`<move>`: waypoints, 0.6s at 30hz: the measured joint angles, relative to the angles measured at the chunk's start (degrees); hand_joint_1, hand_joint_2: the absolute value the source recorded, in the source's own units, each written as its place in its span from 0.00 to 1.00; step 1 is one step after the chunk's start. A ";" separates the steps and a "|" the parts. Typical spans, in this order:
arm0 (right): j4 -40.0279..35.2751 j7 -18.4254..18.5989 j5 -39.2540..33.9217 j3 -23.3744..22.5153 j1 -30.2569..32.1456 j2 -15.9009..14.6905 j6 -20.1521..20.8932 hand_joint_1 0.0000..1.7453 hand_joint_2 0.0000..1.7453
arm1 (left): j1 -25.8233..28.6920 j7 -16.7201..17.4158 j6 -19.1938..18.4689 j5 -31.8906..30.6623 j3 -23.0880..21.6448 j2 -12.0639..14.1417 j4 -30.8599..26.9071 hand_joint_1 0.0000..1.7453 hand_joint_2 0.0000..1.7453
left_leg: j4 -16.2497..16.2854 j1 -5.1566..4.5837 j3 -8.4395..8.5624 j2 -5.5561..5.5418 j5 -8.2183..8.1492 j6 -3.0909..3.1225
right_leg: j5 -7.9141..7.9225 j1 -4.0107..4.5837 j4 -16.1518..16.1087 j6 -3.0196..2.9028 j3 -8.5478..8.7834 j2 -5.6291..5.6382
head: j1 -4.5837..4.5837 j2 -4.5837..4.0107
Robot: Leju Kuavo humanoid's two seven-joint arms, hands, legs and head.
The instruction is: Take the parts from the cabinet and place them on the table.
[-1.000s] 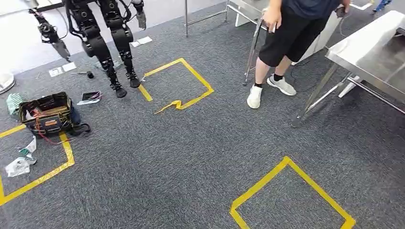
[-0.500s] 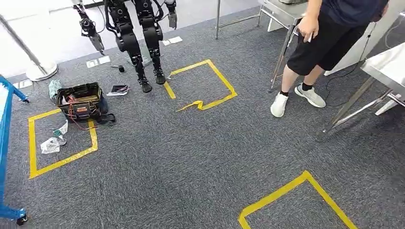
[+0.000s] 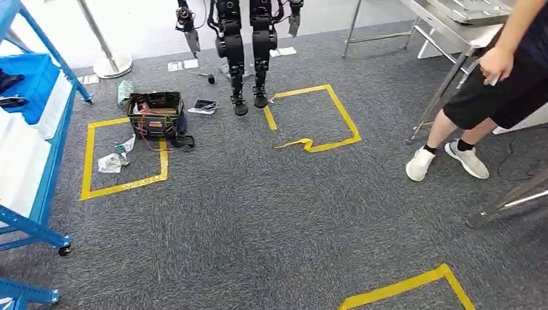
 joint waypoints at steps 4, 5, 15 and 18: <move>0.00 0.81 -0.92 -1.57 0.45 0.02 0.31 0.00 1.00 | 0.39 -2.40 -0.05 -0.24 -0.17 0.11 0.00 0.00 0.00 | 0.13 -0.02 0.14 -3.23 0.13 -0.13 | 3.15 -0.37 -3.68 1.93 2.17 0.33 | 0.02 0.00; 0.00 0.77 -0.89 -1.77 0.80 0.00 0.29 0.00 1.00 | 0.39 -2.93 -0.31 -0.24 -0.24 0.09 0.00 0.00 0.00 | 0.24 0.04 0.17 -4.18 0.14 -0.27 | 5.59 -0.70 -9.55 2.59 4.98 1.36 | 0.02 0.00; -0.04 -1.44 -0.67 -2.95 2.00 0.59 -0.50 0.00 1.00 | 0.47 -3.76 -0.26 2.49 -0.04 -0.24 0.00 0.00 0.00 | 13.74 0.32 -7.78 0.50 -6.56 -3.11 | 6.68 -0.60 -15.23 -0.87 7.53 -0.18 | -0.61 0.00; -0.04 -1.07 -0.41 -2.99 1.98 0.44 -0.05 0.00 1.00 | 0.55 -4.76 -0.09 3.89 0.81 -0.46 0.00 0.00 0.00 | 17.64 0.65 -9.62 0.93 -6.29 -3.47 | 6.43 -0.40 -15.21 -1.13 7.24 -2.80 | -0.63 0.00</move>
